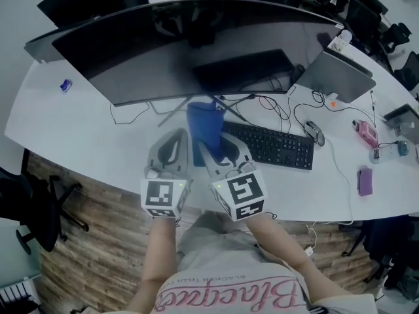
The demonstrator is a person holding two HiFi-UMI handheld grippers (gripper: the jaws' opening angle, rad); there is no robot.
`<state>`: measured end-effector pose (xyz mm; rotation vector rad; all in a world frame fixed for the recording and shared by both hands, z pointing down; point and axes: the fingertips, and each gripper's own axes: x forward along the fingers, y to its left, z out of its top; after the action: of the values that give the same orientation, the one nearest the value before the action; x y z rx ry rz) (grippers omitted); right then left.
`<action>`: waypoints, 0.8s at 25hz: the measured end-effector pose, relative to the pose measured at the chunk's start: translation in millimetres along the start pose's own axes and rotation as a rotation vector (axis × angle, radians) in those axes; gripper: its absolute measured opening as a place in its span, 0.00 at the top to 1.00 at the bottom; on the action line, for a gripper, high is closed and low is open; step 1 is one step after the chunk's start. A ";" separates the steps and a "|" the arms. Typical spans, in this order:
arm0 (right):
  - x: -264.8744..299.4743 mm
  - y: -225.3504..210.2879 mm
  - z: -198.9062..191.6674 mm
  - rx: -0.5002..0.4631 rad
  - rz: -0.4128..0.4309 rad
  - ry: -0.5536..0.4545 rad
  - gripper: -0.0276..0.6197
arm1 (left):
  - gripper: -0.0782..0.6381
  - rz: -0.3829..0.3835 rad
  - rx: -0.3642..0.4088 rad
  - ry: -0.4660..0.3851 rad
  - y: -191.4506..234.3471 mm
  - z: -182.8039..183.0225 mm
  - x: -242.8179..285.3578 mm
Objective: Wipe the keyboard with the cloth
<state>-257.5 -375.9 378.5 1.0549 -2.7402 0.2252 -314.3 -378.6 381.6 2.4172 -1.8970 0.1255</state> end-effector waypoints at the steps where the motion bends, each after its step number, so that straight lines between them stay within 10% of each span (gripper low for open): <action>1: 8.4 -1.5 -6.3 0.013 0.008 0.017 0.80 | 0.88 0.004 -0.008 0.014 5.2 -6.4 4.7; 20: 108.1 -15.7 -128.7 0.306 0.105 0.319 0.80 | 0.88 0.023 -0.052 0.264 51.4 -118.8 29.2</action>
<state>-309.1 -430.0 529.9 0.8520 -2.5200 0.7786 -360.1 -406.9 502.8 2.2179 -1.7874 0.3714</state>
